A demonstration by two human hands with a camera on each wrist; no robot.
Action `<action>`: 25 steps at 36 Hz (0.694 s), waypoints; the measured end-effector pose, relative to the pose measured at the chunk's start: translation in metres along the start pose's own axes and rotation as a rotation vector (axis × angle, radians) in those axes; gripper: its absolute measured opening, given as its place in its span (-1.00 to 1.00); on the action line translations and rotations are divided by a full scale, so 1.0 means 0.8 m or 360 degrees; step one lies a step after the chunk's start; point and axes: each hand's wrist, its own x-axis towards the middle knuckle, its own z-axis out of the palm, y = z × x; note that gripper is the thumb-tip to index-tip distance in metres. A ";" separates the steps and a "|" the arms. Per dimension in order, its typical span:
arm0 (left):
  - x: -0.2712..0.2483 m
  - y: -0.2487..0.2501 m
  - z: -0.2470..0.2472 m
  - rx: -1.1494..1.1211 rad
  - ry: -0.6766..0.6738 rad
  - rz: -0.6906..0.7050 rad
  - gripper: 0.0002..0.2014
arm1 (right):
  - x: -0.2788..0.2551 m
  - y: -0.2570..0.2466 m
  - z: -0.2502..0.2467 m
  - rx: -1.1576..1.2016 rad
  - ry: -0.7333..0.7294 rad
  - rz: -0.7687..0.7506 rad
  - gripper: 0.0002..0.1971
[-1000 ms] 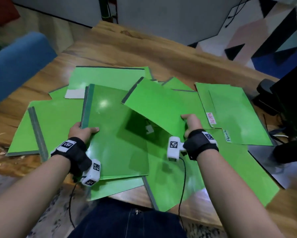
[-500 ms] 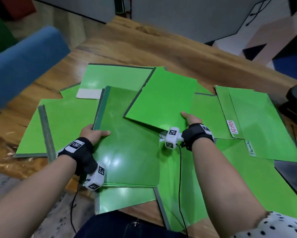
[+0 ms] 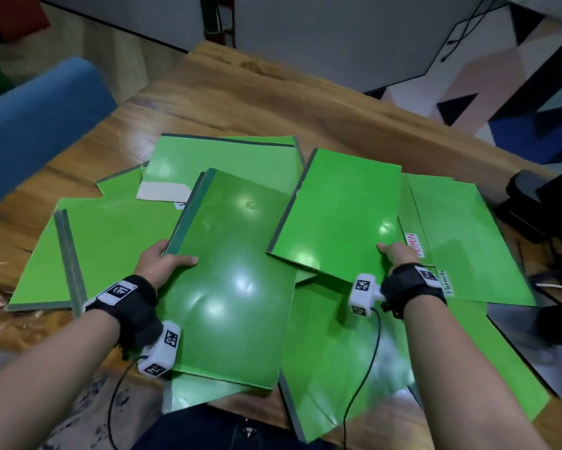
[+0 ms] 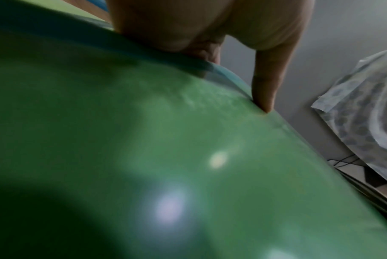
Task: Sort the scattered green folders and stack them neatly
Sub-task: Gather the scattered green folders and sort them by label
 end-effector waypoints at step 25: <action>-0.030 0.022 0.040 0.0216 0.0077 0.0121 -0.34 | -0.038 0.124 -0.040 0.0484 -0.0246 0.0210 -0.88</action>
